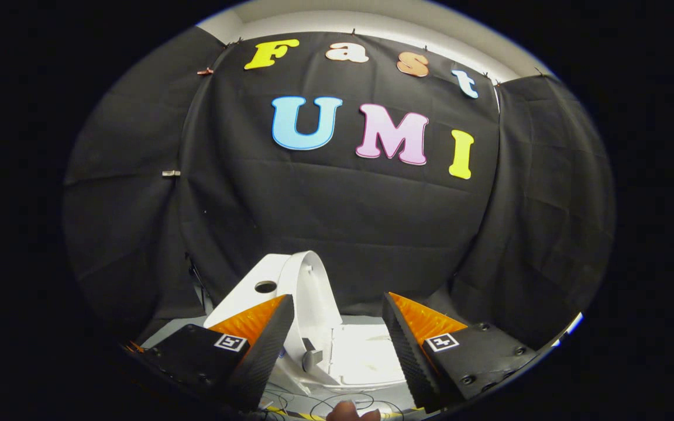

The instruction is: Open the toilet lid.

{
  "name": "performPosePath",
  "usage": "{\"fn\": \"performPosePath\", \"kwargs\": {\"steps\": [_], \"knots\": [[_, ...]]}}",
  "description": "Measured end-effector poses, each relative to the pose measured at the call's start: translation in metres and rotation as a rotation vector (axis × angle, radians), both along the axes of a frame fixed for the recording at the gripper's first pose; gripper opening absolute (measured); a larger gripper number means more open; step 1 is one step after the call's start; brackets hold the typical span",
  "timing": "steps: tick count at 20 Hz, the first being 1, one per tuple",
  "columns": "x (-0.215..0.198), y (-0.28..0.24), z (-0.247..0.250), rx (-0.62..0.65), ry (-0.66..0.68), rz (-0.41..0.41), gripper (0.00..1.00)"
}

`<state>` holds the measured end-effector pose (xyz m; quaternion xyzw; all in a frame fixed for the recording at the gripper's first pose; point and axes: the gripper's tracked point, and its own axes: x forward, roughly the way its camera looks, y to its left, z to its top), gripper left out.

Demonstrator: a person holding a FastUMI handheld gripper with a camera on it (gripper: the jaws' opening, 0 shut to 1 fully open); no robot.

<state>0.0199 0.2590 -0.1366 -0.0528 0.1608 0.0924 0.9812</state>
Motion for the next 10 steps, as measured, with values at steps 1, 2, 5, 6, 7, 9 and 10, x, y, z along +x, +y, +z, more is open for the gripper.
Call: {"fn": "performPosePath", "kwargs": {"steps": [1, 2, 5, 6, 7, 9, 10], "knots": [[0.000, -0.003, 0.011, 0.007, -0.013, 0.000, 0.95], [-0.001, -0.007, 0.020, 0.016, -0.027, 0.001, 0.95], [-0.004, -0.018, 0.046, 0.040, -0.050, 0.002, 0.95], [-0.005, -0.020, 0.053, 0.045, -0.054, 0.006, 0.94], [-0.005, -0.025, 0.059, 0.047, -0.059, 0.005, 0.95], [-0.005, -0.039, 0.074, 0.049, -0.075, 0.000, 0.95], [-0.005, -0.045, 0.082, 0.053, -0.085, -0.006, 0.95]]}}
